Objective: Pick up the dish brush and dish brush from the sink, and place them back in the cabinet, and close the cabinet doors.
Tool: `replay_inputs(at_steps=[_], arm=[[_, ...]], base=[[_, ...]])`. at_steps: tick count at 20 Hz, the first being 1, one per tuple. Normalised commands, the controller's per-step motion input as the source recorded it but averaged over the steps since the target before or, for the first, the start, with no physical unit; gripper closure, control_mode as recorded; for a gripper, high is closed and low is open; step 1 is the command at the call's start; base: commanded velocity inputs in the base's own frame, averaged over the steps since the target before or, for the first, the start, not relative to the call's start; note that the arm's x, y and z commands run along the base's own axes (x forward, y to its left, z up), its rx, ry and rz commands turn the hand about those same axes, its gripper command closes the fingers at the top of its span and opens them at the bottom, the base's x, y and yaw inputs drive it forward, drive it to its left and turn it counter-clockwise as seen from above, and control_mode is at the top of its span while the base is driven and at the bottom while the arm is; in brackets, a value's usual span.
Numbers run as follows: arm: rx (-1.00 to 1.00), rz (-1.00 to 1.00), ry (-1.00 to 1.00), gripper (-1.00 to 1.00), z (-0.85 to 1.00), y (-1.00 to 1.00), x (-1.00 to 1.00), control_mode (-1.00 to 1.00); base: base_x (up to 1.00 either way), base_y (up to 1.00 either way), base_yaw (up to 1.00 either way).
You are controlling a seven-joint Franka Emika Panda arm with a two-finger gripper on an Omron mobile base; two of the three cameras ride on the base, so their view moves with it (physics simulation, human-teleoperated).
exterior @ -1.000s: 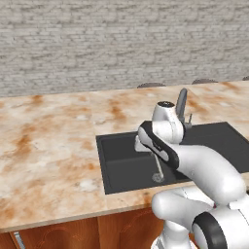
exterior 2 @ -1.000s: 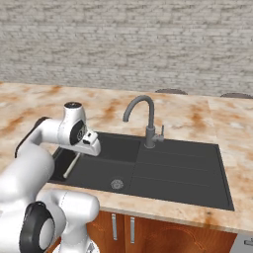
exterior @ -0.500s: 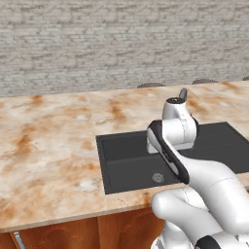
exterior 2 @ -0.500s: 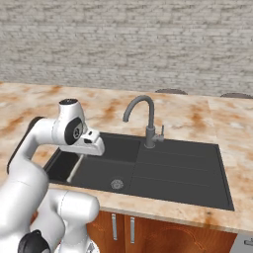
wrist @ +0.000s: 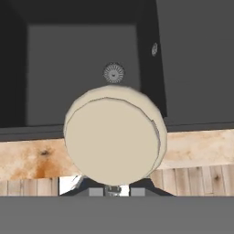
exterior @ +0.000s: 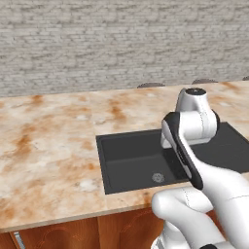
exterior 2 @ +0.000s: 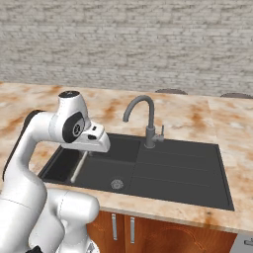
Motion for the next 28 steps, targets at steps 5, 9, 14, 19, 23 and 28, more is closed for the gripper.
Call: replay_inputs(at_steps=[5,9,14,19,23,28], arm=[[0.05,0.02,-0.01,1.0,0.36,-0.33,-0.02,-1.0],[0.04,0.01,0.0,1.0,0.23,-0.23,-0.05,-1.0],[0.0,0.0,-0.01,1.0,0.14,0.0,-0.01,-1.0],[0.0,0.0,0.0,1.0,0.06,0.0,-0.11,1.0],[0.0,0.0,0.0,1.0,0.0,0.0,0.0,1.0],[0.0,0.0,0.0,1.0,0.0,0.0,0.0,1.0]], base=[[0.0,0.0,0.0],[0.0,0.0,0.0],[0.0,0.0,0.0],[-0.3,-0.06,0.0],[-0.89,-0.45,-0.09],[-0.75,-0.64,-0.2]])
